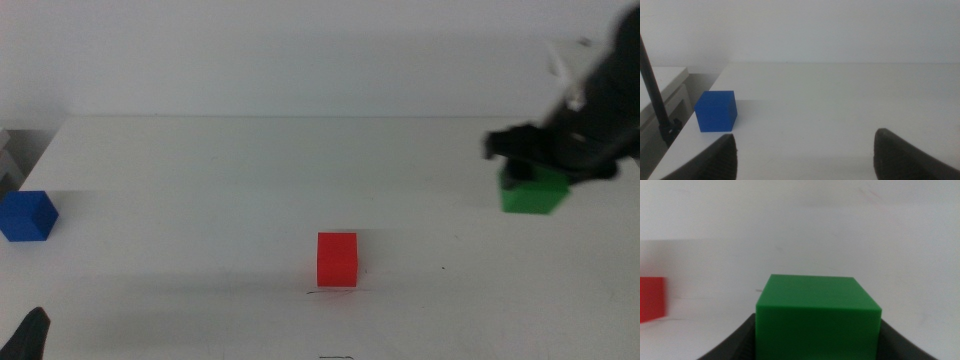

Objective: Stack red cubes first, then green, then blue cubes in a specific spot.

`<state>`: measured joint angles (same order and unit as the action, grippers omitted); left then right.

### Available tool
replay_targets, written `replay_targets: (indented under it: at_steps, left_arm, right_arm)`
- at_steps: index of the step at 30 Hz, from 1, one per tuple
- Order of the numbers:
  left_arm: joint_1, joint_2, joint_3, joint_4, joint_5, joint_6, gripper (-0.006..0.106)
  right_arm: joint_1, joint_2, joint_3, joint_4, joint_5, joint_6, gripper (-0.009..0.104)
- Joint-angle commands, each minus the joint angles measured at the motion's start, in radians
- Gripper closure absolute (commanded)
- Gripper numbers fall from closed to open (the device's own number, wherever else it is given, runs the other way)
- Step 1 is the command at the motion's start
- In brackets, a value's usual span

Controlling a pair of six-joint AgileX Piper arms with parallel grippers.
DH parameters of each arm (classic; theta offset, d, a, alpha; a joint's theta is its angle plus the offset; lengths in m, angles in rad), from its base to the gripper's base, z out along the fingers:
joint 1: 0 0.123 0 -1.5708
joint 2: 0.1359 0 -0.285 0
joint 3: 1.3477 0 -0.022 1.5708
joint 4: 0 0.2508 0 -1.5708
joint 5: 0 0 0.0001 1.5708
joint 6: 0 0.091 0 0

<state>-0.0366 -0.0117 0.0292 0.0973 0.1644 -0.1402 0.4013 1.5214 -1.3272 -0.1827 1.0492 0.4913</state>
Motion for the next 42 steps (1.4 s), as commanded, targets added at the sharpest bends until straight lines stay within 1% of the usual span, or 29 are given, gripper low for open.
replay_targets:
  at_steps: [1, 4, 6, 11, 15, 16, 23, 31, 35, 42]
  left_arm:
    - [-0.003, -0.026, -0.002, -0.003, -0.076, -0.008, 0.007]
    - [-0.003, -0.026, -0.002, -0.003, -0.076, -0.008, 0.007]
    - [-0.003, -0.026, -0.002, -0.003, -0.076, -0.008, 0.007]
    - [-0.003, -0.026, -0.002, -0.003, -0.076, -0.008, 0.007]
    - [-0.003, -0.026, -0.002, -0.003, -0.076, -0.008, 0.007]
    - [-0.003, -0.026, -0.002, -0.003, -0.076, -0.008, 0.007]
    - [-0.003, -0.026, -0.002, -0.003, -0.076, -0.008, 0.007]
    - [-0.003, -0.026, -0.002, -0.003, -0.076, -0.008, 0.007]
    - [-0.003, -0.026, -0.002, -0.003, -0.076, -0.008, 0.007]
    - [-0.003, -0.026, -0.002, -0.003, -0.076, -0.008, 0.007]
  right_arm:
    - [0.087, 0.027, -0.129, -0.087, 0.073, 0.092, 0.096]
    - [0.184, 0.131, -0.265, -0.099, 0.149, 0.134, 0.096]
    - [0.232, 0.2, -0.342, -0.087, 0.182, 0.153, 0.096]
    - [0.295, 0.362, -0.516, -0.026, 0.211, 0.173, 0.096]
    - [0.315, 0.437, -0.589, 0.021, 0.218, 0.185, 0.096]
    - [0.318, 0.447, -0.594, 0.031, 0.217, 0.196, 0.096]
    - [0.341, 0.476, -0.595, 0.042, 0.214, 0.229, 0.096]
    - [0.345, 0.499, -0.596, 0.047, 0.197, 0.256, 0.096]
    - [0.345, 0.515, -0.596, 0.065, 0.183, 0.263, 0.096]
    - [0.345, 0.524, -0.596, 0.065, 0.182, 0.281, 0.096]
